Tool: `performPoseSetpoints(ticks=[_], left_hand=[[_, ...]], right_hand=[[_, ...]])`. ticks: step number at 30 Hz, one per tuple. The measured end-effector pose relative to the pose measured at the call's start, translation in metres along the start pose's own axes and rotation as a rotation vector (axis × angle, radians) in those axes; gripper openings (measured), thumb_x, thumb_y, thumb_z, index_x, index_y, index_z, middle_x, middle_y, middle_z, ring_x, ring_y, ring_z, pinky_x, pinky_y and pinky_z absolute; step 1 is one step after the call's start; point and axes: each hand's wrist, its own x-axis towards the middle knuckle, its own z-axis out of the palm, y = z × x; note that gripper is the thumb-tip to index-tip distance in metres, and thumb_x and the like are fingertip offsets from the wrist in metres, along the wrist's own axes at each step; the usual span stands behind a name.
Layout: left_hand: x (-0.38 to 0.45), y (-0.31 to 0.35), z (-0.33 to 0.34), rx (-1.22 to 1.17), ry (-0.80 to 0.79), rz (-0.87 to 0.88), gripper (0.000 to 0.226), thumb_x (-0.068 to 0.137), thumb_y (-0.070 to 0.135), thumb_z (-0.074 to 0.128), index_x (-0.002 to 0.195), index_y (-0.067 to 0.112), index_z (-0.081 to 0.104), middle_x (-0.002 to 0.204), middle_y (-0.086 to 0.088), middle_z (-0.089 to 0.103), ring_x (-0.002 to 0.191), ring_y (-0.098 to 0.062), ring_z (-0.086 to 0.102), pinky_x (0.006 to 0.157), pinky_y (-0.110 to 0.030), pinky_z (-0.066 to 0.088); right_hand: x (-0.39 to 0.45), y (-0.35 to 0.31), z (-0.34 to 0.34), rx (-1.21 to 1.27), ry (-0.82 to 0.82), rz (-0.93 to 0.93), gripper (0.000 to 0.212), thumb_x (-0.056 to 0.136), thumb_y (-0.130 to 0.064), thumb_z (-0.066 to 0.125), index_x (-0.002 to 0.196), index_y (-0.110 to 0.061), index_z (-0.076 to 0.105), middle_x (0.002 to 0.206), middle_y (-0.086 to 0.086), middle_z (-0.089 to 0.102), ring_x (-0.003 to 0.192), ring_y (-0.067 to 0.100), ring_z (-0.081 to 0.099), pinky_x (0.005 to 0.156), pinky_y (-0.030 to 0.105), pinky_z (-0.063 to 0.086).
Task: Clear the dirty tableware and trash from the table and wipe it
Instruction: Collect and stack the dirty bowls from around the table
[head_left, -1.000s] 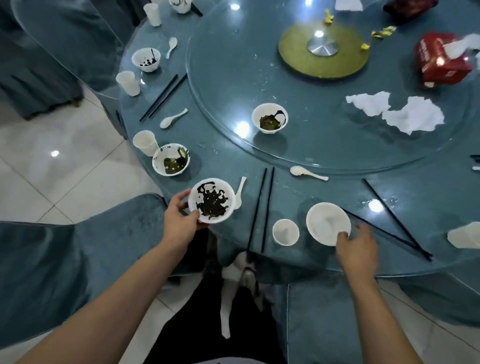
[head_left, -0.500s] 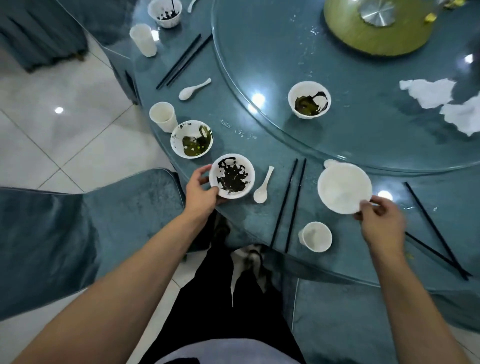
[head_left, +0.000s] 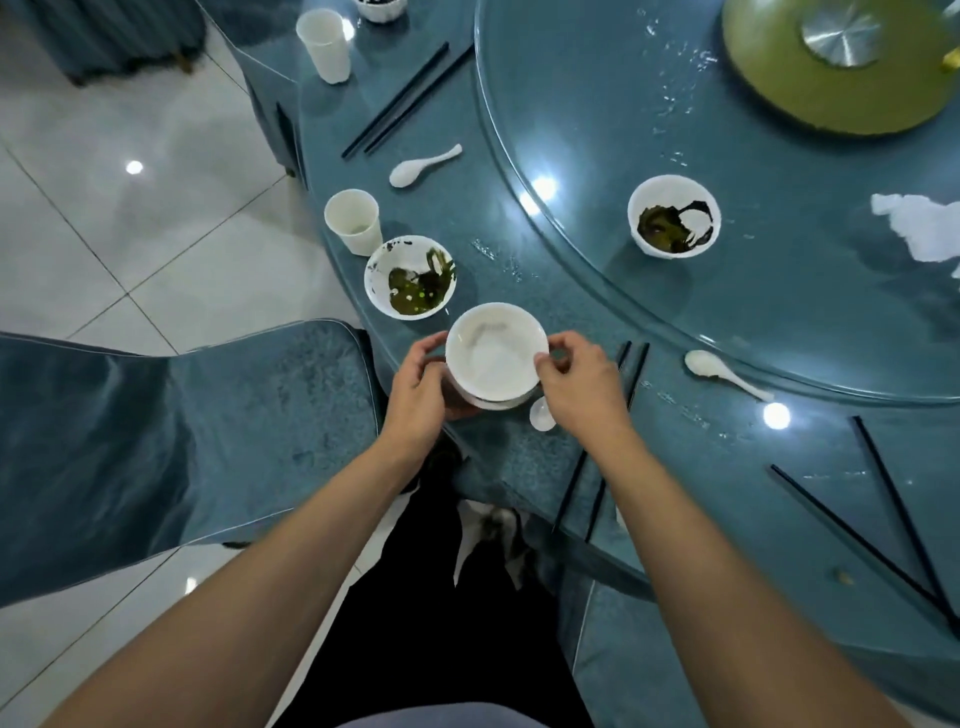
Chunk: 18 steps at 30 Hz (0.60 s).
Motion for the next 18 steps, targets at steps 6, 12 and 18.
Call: performPoseSetpoints(ticks=[6, 12, 18], left_hand=[[0.003, -0.011, -0.003, 0.107, -0.029, 0.091, 0.058, 0.094, -0.008, 0.055, 0.135, 0.033, 0.052, 0.126, -0.003, 0.058, 0.1, -0.033, 0.07, 0.068, -0.037, 0.063], [0.007, -0.013, -0.007, 0.199, -0.008, 0.178, 0.058, 0.09, -0.014, 0.055, 0.128, 0.029, 0.059, 0.125, 0.002, 0.062, 0.092, -0.028, 0.073, 0.068, -0.036, 0.063], [0.008, -0.011, -0.008, 0.216, -0.002, 0.149, 0.058, 0.089, -0.01, 0.06, 0.13, 0.032, 0.06, 0.12, 0.011, 0.064, 0.087, -0.025, 0.074, 0.077, -0.047, 0.063]], right_hand=[[0.034, 0.011, -0.031, 0.049, 0.115, 0.042, 0.027, 0.094, -0.039, 0.06, 0.116, -0.023, 0.061, 0.076, -0.011, 0.06, 0.088, 0.023, 0.063, 0.086, 0.037, 0.05], [0.124, 0.036, -0.084, 0.418, 0.419, 0.431, 0.054, 0.076, -0.065, 0.057, 0.112, -0.027, 0.041, 0.111, 0.008, 0.066, 0.065, 0.026, 0.07, 0.064, 0.037, 0.057], [0.157, 0.041, -0.091, 0.517, 0.45, 0.428, 0.03, 0.091, -0.014, 0.055, 0.12, -0.017, 0.049, 0.119, 0.015, 0.068, 0.037, 0.006, 0.056, 0.039, 0.021, 0.04]])
